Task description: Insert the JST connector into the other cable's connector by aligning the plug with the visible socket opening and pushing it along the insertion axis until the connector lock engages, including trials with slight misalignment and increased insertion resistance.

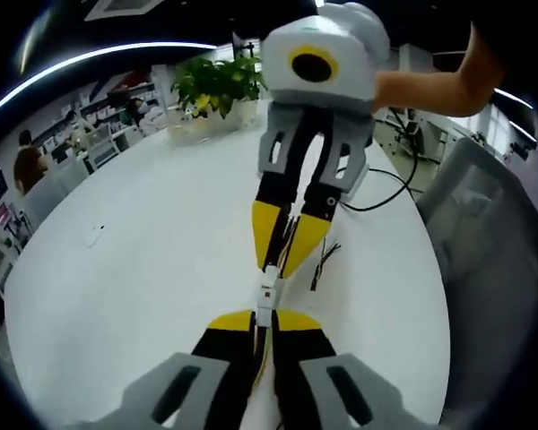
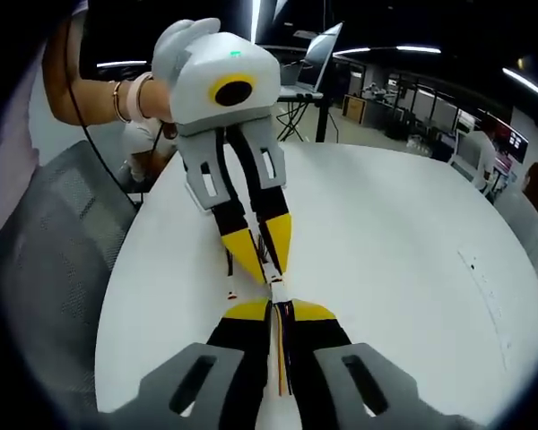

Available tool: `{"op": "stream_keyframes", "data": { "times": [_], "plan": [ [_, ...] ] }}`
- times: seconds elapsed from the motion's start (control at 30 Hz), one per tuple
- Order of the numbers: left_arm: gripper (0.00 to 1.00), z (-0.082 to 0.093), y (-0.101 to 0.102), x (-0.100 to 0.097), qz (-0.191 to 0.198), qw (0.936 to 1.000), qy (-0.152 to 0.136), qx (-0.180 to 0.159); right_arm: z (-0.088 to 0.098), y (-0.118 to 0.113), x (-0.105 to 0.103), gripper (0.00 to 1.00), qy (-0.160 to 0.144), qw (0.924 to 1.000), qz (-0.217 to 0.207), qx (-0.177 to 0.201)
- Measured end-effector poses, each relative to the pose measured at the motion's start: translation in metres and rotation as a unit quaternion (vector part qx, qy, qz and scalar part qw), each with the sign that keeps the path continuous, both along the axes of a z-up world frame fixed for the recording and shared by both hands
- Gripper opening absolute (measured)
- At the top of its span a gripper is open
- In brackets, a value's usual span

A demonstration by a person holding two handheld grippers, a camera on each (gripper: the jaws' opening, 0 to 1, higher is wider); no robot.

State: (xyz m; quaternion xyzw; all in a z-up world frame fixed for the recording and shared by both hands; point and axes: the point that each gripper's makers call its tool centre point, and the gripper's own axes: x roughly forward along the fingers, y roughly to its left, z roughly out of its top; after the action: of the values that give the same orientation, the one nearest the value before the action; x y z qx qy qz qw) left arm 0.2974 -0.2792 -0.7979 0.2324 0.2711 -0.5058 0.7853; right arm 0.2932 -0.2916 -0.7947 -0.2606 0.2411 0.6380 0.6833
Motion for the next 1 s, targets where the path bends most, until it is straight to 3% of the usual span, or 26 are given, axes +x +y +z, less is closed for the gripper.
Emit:
{"op": "stream_keyframes", "data": {
  "times": [1.0],
  "plan": [
    [0.00,0.002,-0.010,-0.011,-0.071,0.9966,-0.013,0.041,-0.017,-0.007,-0.010,0.03,0.005,0.9973,0.048,-0.056]
  ]
}}
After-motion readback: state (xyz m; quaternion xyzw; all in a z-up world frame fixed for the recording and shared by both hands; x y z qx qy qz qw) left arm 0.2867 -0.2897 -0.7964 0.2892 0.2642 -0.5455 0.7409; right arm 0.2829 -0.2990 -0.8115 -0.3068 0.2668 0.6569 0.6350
